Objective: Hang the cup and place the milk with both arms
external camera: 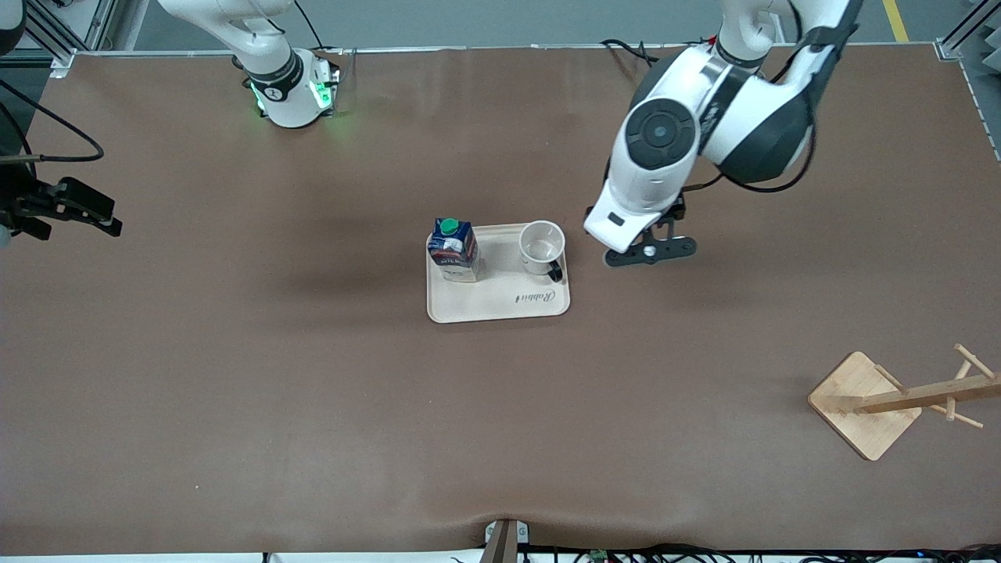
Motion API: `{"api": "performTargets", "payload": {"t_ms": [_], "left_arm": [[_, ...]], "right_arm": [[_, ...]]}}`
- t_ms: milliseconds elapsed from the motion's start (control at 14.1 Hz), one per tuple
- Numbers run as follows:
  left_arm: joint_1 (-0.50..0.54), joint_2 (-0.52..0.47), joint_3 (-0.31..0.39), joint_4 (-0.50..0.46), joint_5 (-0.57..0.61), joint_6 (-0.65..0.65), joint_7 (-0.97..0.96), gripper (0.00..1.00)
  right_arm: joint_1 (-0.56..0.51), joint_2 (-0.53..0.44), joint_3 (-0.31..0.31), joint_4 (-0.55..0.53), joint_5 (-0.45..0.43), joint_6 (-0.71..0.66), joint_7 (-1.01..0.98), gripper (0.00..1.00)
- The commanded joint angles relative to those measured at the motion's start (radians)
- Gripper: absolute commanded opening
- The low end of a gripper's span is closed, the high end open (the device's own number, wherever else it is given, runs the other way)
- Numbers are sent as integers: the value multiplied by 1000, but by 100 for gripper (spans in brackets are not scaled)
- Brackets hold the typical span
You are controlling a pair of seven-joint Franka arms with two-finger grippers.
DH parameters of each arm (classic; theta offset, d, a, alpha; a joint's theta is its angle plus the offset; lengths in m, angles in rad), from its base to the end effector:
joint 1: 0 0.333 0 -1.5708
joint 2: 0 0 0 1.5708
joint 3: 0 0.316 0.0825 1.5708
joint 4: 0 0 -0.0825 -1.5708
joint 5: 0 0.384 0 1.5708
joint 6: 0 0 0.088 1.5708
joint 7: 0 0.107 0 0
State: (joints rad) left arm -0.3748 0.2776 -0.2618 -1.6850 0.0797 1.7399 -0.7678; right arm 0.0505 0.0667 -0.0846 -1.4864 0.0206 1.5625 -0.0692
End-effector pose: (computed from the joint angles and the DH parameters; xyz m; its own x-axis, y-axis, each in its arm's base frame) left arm 0.5052 -0.3490 0.4252 0.9813 0.1211 -0.1498 0.0987 -0.9839 -0.1487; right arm 0.5746 -0.0156 0.6261 0.9993 0.0355 0.0107 0.0356 -0.9993 -0.0143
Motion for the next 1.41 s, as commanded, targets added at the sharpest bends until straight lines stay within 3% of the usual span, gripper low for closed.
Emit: {"api": "performTargets", "payload": {"t_ms": [0,354,778,990,1061,1131,1202,1343], "left_arm": [[-4,-34,-49,-145,8,136,-117,100],[-6,-15,-89,-294,8,372,-318,100],[-64,138,-91,-295,11,562,-510,97],[-72,170,-91,-295,11,564,-528,86],[-72,183,-91,-291,12,566,-536,76],[-72,192,-91,-288,12,566,-538,50],[-72,196,-91,-286,12,566,-538,33],[-73,200,-91,-282,14,566,-536,8]], "right_arm": [[5,10,-1,14,7,-2,14,100],[-1,36,-1,12,12,-4,11,100],[6,82,0,11,13,-7,5,100],[43,145,0,15,16,4,5,100],[48,153,0,12,22,16,5,100],[54,168,0,11,41,28,5,100],[55,185,0,12,60,39,5,100],[57,199,0,14,78,71,5,100]]}}
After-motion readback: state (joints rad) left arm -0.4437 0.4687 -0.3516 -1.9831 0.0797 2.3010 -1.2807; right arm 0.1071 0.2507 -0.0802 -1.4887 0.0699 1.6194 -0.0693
